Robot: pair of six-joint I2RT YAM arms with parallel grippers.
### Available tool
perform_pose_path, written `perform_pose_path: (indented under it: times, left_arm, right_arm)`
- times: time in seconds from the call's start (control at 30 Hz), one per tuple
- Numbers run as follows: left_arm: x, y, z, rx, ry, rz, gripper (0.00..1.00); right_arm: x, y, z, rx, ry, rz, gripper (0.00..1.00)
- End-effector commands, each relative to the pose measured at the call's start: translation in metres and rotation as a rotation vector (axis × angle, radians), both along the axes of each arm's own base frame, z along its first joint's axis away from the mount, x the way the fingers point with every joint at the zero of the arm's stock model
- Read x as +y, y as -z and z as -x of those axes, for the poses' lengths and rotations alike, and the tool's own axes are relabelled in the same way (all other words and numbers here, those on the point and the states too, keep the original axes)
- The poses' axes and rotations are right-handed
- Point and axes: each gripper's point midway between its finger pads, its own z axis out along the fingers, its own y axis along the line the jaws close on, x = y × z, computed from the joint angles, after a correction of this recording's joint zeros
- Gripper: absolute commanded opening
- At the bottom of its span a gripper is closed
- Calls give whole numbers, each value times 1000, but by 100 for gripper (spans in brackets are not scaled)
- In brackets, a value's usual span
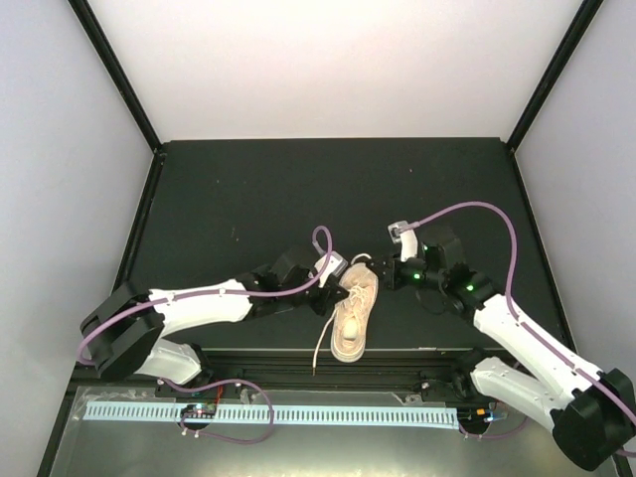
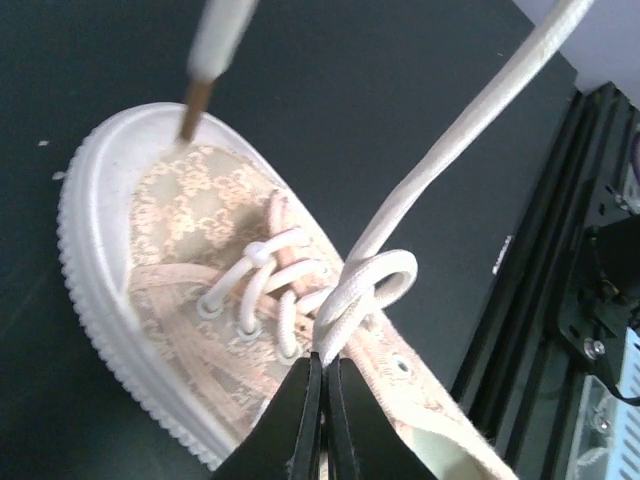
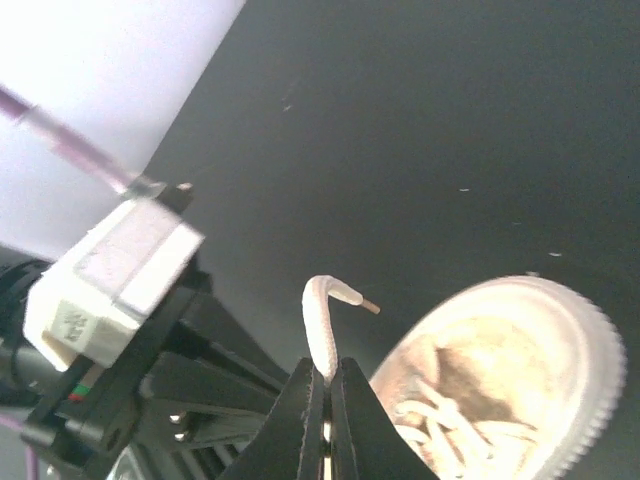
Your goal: Tie the shoes
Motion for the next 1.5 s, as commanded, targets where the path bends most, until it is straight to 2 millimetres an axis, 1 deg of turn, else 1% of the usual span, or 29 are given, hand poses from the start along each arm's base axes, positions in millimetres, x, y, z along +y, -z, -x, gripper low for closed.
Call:
perform_pose_path:
  times: [0.0, 0.1, 0.2, 0.3, 0.37, 0.4, 0.47, 0.53, 0.67, 0.77, 0.83, 0.97, 1.07, 1.23, 1.33, 1.47]
  left_arm:
    - [16, -4, -4, -23, -85, -27, 1]
    - [31, 3, -1, -14, -120, -55, 2]
    - [45, 9, 1, 0, -162, -81, 2]
    - [57, 18, 4, 29, -195, -104, 2]
    - [62, 23, 7, 44, -204, -114, 2]
    - [64, 26, 8, 52, -206, -120, 2]
    - [67, 30, 11, 65, -208, -132, 2]
    - [70, 35, 12, 80, -217, -146, 2]
    - [73, 43, 13, 100, -224, -165, 2]
    - [76, 50, 12, 117, -243, -196, 1]
    - [77, 56, 12, 129, -247, -214, 2]
    - [74, 58, 12, 142, -240, -209, 1]
    - [69, 54, 11, 135, -227, -182, 2]
    - [55, 34, 10, 109, -183, -98, 2]
    - [47, 24, 9, 94, -157, -63, 2]
    - [34, 6, 10, 64, -105, 12, 2]
  right_arm:
    - [-42, 15, -19, 30, 251, 110, 2]
    - [-83, 34, -25, 105, 439, 155, 2]
    - [-124, 48, -27, 166, 609, 161, 2]
    - [-166, 57, -24, 211, 793, 148, 2]
    - [-193, 63, -18, 239, 921, 140, 2]
    - [-203, 64, -15, 243, 970, 126, 2]
    - [-213, 69, -12, 255, 1028, 92, 2]
    - [-216, 75, -10, 272, 1052, 75, 2]
    - [-217, 94, -6, 341, 1075, 82, 2]
    - [-220, 107, -2, 384, 1101, 92, 2]
    - [-221, 112, 0, 399, 1114, 90, 2]
    - [-224, 116, 3, 410, 1141, 87, 2]
    - [-228, 114, 4, 400, 1161, 92, 1]
    - [-232, 105, 0, 337, 1181, 79, 2]
    - [-232, 96, -6, 311, 1177, 60, 2]
    - [-225, 93, -13, 304, 1136, 40, 2]
